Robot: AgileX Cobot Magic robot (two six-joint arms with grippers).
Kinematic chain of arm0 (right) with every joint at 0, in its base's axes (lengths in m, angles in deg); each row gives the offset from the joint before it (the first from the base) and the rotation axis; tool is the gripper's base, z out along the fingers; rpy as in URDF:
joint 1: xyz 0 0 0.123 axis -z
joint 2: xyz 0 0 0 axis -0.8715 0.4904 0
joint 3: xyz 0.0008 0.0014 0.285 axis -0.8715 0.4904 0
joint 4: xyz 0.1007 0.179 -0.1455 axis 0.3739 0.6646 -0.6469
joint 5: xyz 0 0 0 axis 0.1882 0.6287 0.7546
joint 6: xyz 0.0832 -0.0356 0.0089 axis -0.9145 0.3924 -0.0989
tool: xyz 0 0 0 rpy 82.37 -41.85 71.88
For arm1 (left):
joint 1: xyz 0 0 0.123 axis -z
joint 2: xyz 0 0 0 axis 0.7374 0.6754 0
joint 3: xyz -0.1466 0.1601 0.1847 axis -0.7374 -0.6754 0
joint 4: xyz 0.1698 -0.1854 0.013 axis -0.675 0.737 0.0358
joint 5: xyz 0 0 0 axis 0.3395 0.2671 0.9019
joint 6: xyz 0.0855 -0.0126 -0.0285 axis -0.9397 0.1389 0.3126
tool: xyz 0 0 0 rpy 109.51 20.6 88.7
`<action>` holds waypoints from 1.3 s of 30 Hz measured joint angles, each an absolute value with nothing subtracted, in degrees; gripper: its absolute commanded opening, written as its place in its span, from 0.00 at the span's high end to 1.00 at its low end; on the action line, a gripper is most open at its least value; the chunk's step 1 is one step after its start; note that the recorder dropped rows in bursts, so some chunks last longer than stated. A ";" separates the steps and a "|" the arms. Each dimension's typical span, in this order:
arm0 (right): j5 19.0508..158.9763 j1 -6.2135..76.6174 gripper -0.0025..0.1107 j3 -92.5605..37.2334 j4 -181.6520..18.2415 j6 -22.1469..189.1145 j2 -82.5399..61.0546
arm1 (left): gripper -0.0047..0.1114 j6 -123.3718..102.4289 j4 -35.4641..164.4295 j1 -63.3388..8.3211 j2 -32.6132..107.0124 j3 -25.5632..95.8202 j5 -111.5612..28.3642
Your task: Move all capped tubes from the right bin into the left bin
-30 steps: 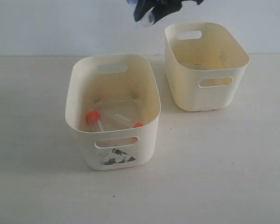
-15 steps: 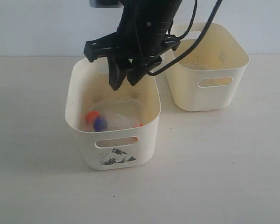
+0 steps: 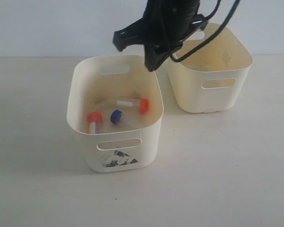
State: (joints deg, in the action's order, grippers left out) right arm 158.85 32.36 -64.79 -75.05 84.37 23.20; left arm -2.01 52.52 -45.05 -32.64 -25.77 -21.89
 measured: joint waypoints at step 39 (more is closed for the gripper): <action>143.45 46.01 0.96 -10.71 -76.25 85.62 -38.28 | 0.92 -2.01 52.52 -45.05 -32.64 -25.77 -21.89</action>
State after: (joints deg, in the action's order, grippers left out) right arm 143.45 46.01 -10.71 -76.25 85.62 -38.28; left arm -2.01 52.52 -45.05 -32.64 -25.77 -21.89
